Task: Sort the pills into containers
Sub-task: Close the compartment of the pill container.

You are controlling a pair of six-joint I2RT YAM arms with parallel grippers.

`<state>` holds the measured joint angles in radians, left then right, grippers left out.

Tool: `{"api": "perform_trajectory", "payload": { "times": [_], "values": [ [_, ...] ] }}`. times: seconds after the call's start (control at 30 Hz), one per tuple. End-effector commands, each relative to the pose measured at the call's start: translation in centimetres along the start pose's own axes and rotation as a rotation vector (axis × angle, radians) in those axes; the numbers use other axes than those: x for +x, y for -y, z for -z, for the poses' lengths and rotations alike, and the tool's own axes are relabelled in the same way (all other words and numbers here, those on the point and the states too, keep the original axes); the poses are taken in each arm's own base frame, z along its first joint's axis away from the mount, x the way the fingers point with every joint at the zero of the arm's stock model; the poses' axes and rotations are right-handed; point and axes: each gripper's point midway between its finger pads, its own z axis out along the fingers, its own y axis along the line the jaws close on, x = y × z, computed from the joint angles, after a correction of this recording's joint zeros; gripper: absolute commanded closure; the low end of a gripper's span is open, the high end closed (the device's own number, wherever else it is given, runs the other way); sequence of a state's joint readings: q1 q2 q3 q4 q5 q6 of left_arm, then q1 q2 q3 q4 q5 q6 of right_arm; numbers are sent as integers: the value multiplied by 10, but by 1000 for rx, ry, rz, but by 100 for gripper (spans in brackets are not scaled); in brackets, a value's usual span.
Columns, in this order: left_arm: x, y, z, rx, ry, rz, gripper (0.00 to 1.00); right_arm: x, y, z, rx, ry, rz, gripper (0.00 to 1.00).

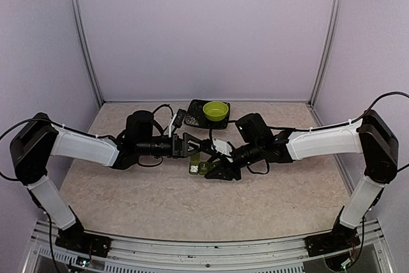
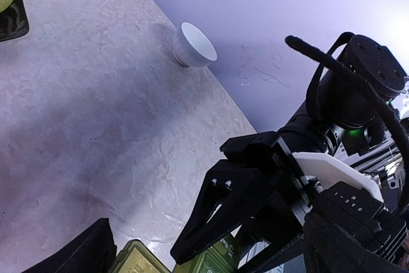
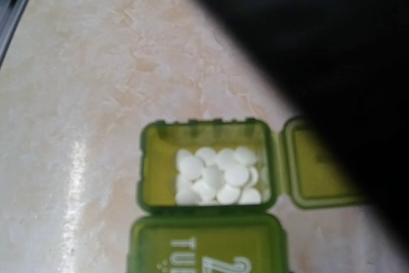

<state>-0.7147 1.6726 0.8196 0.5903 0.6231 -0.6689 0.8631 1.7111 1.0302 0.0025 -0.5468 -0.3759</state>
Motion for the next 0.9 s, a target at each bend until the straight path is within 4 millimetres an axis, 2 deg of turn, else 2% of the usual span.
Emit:
{"api": "perform_trajectory", "payload": {
  "times": [0.0,0.3,0.6,0.87],
  "values": [
    [-5,20,-1,49,-6,-59,1,-2,2,-3,17,3,10,63],
    [-2,44,4,123,-9,-97,2,15,6,-14,20,-37,-32,64],
    [2,60,7,160,-26,-121,3,11,14,-10,50,-29,-53,64],
    [6,63,9,154,-37,-127,3,11,20,-6,75,-32,-62,63]
  ]
}}
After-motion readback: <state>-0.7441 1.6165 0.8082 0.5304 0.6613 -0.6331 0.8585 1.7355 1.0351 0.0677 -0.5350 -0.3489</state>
